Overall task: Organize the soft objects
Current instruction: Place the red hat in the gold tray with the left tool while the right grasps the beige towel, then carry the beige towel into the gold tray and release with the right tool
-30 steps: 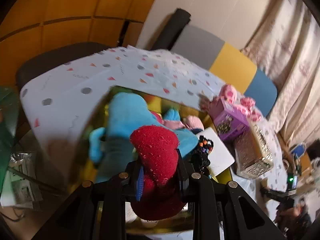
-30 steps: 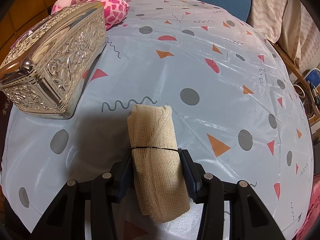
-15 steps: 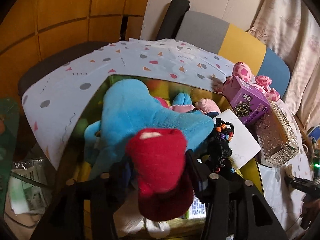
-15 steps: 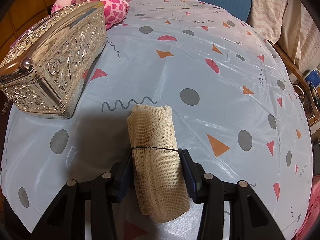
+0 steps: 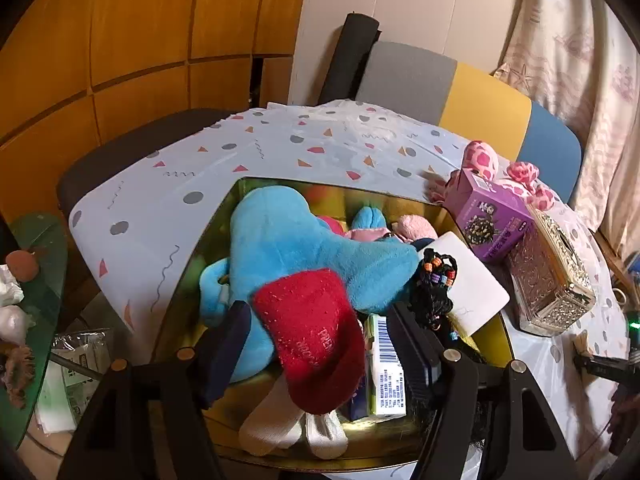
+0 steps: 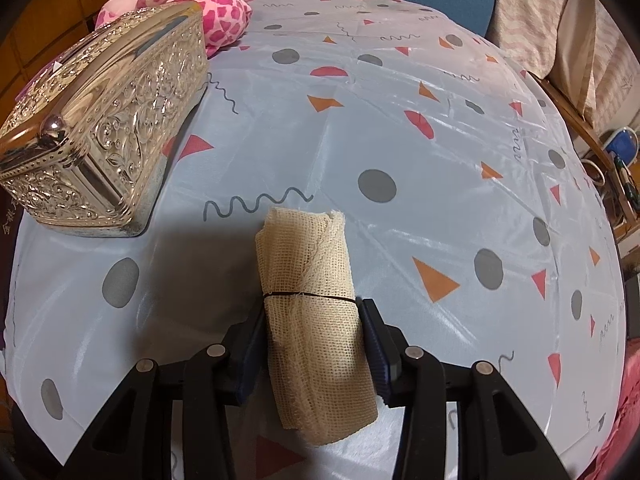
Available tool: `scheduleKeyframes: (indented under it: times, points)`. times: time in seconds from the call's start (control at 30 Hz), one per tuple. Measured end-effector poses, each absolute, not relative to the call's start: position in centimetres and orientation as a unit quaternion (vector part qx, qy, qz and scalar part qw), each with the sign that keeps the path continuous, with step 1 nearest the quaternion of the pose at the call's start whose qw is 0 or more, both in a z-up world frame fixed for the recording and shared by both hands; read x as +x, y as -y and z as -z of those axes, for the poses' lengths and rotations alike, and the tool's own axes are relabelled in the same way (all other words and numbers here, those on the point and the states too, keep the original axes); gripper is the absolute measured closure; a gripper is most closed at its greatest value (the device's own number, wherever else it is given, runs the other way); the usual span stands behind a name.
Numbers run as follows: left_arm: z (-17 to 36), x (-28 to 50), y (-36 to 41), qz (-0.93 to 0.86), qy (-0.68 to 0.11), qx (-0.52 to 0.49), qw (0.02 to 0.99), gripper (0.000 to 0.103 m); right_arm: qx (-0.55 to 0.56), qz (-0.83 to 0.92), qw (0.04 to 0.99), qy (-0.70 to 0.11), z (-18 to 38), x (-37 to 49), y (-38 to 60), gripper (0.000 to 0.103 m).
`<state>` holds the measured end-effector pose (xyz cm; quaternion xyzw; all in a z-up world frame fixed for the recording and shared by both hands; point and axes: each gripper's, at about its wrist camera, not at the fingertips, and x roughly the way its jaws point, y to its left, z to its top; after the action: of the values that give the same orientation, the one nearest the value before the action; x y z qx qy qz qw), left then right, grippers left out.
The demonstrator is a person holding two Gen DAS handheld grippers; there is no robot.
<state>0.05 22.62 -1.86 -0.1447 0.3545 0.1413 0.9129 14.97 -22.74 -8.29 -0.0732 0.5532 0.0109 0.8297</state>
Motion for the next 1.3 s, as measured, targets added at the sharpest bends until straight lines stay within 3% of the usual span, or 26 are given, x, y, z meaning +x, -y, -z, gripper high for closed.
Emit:
scheduleKeyframes:
  times: [0.43,0.67,0.9,1.1,1.3]
  points:
    - [0.2,-1.2,-22.3,-0.144,-0.331,-0.138,0.922,0.024,-0.057,0.019,0.827,-0.559,6.7,11.4,21.1,0.062]
    - [0.0,-1.4,-22.9,-0.149,-0.328,-0.144,0.922,0.021,-0.063,-0.053,0.881,-0.466,-1.3,9.3,17.2,0.062]
    - [-0.8,-2.2,-23.8,-0.16,-0.314,-0.154,0.923,0.017,-0.107,-0.204,0.885,-0.405,-6.4,9.7,5.9,0.062]
    - [-1.4,-2.9,-25.1,-0.177,-0.302,-0.167,0.922,0.014,-0.102,-0.297,0.854,-0.414,-5.6,12.0,-4.4,0.062]
    - [-0.8,-2.6,-26.1,-0.187,-0.308,-0.171,0.917,0.012,-0.102,-0.275,0.827,-0.479,0.4,15.0,-12.0,0.061]
